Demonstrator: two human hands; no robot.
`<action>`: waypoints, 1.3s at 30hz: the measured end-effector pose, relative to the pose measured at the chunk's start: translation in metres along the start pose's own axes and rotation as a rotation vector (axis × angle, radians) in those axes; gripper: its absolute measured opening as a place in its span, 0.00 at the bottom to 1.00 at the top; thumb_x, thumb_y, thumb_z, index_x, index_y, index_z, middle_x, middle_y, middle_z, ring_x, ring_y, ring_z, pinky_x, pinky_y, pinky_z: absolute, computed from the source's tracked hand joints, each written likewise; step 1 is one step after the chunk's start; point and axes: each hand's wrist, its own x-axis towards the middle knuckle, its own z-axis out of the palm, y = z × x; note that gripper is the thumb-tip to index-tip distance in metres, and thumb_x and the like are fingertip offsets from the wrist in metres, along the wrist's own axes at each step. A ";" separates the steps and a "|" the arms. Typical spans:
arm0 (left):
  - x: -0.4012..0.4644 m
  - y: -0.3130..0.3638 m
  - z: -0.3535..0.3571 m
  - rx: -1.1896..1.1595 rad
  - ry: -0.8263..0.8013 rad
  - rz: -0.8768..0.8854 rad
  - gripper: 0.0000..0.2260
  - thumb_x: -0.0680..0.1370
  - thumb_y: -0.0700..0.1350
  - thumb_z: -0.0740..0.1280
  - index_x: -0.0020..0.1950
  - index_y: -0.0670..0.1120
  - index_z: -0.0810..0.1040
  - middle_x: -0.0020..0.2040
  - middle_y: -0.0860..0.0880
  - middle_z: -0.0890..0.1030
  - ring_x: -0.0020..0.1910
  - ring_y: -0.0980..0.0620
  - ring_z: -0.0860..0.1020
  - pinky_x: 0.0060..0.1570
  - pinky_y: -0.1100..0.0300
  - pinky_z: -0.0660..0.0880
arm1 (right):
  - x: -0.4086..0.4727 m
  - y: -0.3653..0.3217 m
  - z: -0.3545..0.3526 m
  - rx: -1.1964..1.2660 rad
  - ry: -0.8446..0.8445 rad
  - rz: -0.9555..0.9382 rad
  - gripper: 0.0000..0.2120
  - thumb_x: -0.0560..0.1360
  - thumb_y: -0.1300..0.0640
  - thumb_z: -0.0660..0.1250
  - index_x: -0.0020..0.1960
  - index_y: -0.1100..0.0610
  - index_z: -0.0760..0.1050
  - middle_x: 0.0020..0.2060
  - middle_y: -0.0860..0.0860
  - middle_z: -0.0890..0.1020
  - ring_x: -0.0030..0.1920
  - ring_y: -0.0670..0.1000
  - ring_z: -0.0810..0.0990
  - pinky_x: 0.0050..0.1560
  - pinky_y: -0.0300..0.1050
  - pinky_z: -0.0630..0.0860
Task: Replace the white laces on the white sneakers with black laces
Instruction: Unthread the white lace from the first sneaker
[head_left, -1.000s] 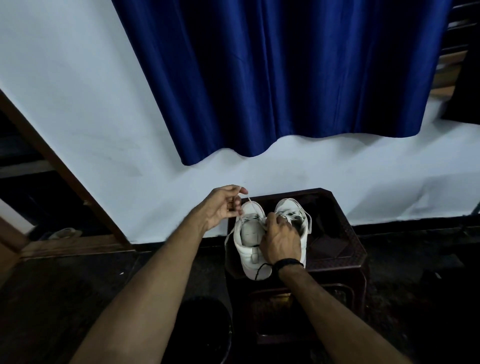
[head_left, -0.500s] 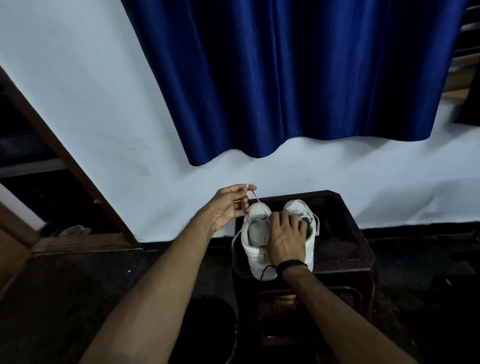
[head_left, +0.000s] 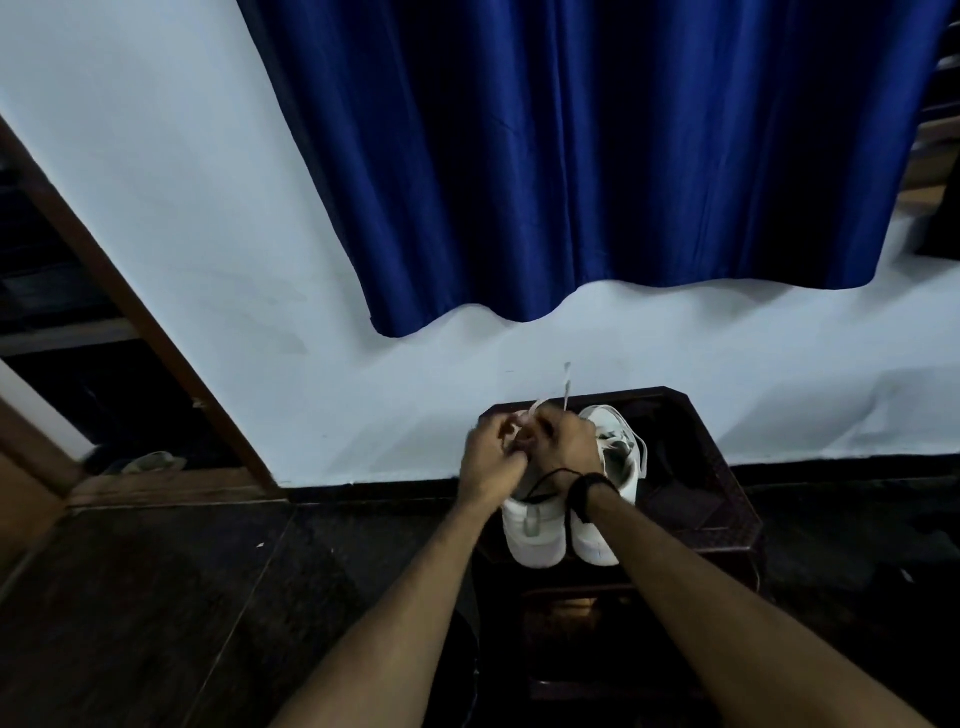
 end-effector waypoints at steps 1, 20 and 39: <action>-0.005 -0.014 0.007 0.145 -0.006 0.064 0.13 0.70 0.44 0.64 0.53 0.48 0.80 0.49 0.49 0.81 0.50 0.49 0.79 0.50 0.54 0.77 | 0.000 0.000 -0.002 0.132 0.035 0.027 0.08 0.76 0.54 0.65 0.41 0.55 0.79 0.37 0.50 0.84 0.42 0.51 0.82 0.46 0.49 0.76; 0.037 0.069 -0.030 -0.028 0.167 0.059 0.12 0.79 0.38 0.62 0.42 0.46 0.84 0.36 0.55 0.80 0.37 0.57 0.77 0.43 0.65 0.73 | -0.013 0.006 -0.006 -0.394 -0.166 -0.063 0.19 0.72 0.45 0.67 0.62 0.47 0.77 0.51 0.54 0.84 0.53 0.58 0.80 0.53 0.49 0.75; -0.006 -0.021 0.013 0.377 -0.011 0.198 0.18 0.71 0.42 0.58 0.58 0.44 0.80 0.55 0.47 0.78 0.55 0.43 0.74 0.56 0.51 0.74 | -0.001 -0.016 -0.020 0.511 -0.166 0.416 0.12 0.83 0.59 0.55 0.45 0.58 0.74 0.40 0.55 0.80 0.36 0.37 0.80 0.32 0.28 0.72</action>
